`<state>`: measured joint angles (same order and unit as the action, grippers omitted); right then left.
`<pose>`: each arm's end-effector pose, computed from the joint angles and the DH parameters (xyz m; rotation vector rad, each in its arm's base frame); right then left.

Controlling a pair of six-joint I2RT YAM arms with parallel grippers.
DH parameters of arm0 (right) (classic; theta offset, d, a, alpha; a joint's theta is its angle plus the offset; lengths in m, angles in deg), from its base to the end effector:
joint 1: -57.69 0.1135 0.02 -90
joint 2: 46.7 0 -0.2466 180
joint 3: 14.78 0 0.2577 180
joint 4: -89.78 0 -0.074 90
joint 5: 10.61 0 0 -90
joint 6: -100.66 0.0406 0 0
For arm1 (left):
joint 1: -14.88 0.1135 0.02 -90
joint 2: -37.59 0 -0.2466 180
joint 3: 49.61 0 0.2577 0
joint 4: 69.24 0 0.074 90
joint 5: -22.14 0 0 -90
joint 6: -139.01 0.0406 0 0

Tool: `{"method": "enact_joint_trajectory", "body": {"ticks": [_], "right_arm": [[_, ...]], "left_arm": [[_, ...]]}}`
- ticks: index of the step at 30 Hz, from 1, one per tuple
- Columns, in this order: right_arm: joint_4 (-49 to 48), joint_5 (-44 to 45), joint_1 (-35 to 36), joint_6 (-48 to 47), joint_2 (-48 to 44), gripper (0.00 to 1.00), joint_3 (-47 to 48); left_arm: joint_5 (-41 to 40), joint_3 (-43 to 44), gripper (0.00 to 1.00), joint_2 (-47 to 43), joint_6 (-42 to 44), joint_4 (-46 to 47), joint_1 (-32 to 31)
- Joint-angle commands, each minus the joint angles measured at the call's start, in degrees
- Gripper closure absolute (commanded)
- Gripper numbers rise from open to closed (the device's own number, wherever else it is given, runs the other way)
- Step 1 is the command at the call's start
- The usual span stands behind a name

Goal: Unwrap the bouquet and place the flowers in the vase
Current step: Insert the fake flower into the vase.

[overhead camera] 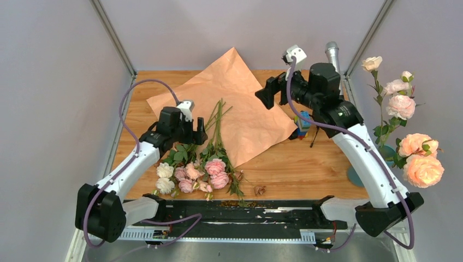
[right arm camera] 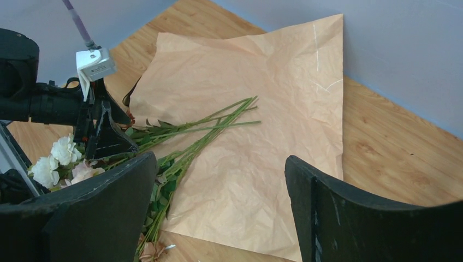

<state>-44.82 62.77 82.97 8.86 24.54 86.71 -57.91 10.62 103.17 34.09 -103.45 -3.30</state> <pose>0.2412 0.1268 0.4473 -0.6335 1.7483 0.5520 0.2472 -0.0886 0.2414 0.1594 2.2929 -0.4997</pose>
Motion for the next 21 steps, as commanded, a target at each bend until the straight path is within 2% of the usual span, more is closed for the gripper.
{"method": "enact_joint_trajectory", "body": {"ticks": [1,6,11,16,21], "right_arm": [[-8.62,3.88,2.15,2.31,1.98,0.14,-4.69],[-11.71,1.57,2.83,5.55,4.58,0.19,-9.83],[-12.52,1.06,3.0,5.51,4.8,0.2,-13.44],[-12.82,2.37,2.94,4.73,4.58,0.2,-16.57],[-13.12,3.09,2.94,4.51,5.84,0.2,-18.13]], "left_arm": [[-2.3,-2.28,0.06,1.34,-5.26,4.88,-3.5],[-7.7,-2.18,0.13,5.67,-4.37,8.87,-6.23],[-12.03,3.04,0.28,14.16,-0.91,8.74,-6.26],[-10.44,8.64,0.45,21.51,-1.07,7.49,-6.26],[-6.94,8.61,0.44,22.65,-5.05,10.76,-6.73]]}}
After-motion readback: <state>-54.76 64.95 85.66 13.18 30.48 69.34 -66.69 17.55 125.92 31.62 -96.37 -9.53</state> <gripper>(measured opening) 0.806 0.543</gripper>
